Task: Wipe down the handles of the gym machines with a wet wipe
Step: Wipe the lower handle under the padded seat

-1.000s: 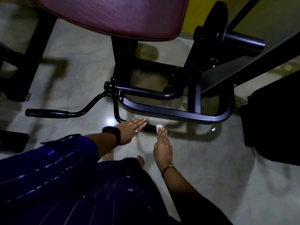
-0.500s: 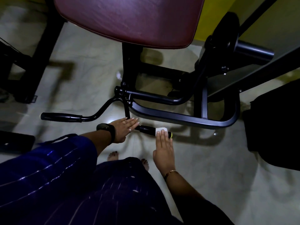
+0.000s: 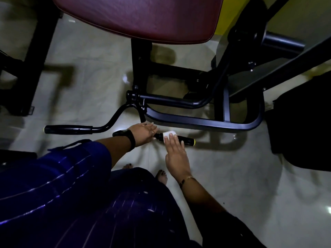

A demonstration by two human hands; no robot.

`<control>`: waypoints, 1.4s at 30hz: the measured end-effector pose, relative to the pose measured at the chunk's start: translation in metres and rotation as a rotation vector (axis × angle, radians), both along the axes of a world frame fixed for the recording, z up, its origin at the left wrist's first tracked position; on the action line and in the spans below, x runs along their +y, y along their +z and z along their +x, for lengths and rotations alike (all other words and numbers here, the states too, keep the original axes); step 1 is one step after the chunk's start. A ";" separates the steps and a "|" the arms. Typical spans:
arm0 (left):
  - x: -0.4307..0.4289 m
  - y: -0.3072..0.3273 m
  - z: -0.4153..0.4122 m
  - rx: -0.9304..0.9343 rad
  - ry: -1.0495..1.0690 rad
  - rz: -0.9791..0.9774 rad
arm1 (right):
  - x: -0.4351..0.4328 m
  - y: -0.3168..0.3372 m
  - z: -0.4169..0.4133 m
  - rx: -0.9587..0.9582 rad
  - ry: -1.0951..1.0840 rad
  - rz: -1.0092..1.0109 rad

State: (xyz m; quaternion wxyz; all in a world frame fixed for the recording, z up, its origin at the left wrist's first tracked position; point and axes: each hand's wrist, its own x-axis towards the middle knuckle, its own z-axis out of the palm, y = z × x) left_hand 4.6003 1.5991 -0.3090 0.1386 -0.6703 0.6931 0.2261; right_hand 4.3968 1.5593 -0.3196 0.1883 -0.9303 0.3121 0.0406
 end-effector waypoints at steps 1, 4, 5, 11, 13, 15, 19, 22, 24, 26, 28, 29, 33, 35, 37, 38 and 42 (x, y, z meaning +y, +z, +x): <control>-0.001 -0.001 0.001 0.003 -0.004 0.004 | -0.001 -0.002 -0.009 -0.022 -0.053 0.032; -0.002 -0.003 0.001 0.042 0.010 0.020 | -0.014 -0.005 -0.023 -0.069 -0.244 0.078; -0.002 -0.003 0.001 0.048 0.017 0.019 | -0.021 -0.004 -0.019 -0.065 -0.285 0.058; -0.002 -0.006 -0.002 0.084 0.071 -0.016 | -0.029 0.004 0.031 0.038 -0.211 0.037; -0.002 -0.008 -0.002 0.101 0.086 -0.023 | -0.013 0.000 0.037 0.044 -0.111 0.010; -0.002 -0.009 -0.001 0.106 0.085 -0.016 | 0.004 -0.004 0.033 0.051 -0.064 -0.025; -0.004 -0.012 0.000 0.110 0.078 0.019 | 0.011 -0.009 0.006 0.056 -0.086 -0.110; -0.005 -0.014 0.002 0.123 0.077 0.008 | -0.009 -0.010 0.005 0.060 -0.208 -0.149; -0.004 -0.013 0.001 0.115 0.079 0.008 | -0.023 -0.006 0.018 0.070 -0.252 -0.103; -0.003 -0.013 -0.001 0.110 0.095 0.002 | -0.032 -0.003 0.035 0.070 -0.209 -0.036; -0.003 -0.015 -0.001 0.114 0.109 -0.016 | -0.029 -0.002 0.048 0.047 -0.117 -0.013; -0.003 -0.016 -0.002 0.118 0.115 -0.016 | -0.026 -0.004 0.050 0.039 -0.075 -0.016; -0.004 -0.018 -0.001 0.135 0.116 0.005 | -0.007 -0.013 0.034 -0.064 -0.059 -0.041; -0.004 -0.018 -0.001 0.141 0.120 0.009 | -0.009 -0.014 0.019 -0.116 -0.099 -0.102; -0.004 -0.019 0.000 0.135 0.117 0.013 | -0.019 -0.014 0.010 -0.129 -0.155 -0.111; -0.004 -0.020 0.000 0.131 0.116 0.018 | -0.023 -0.013 0.008 -0.119 -0.168 -0.105; -0.005 -0.019 0.001 0.124 0.119 0.024 | -0.029 -0.011 0.022 -0.083 -0.078 -0.141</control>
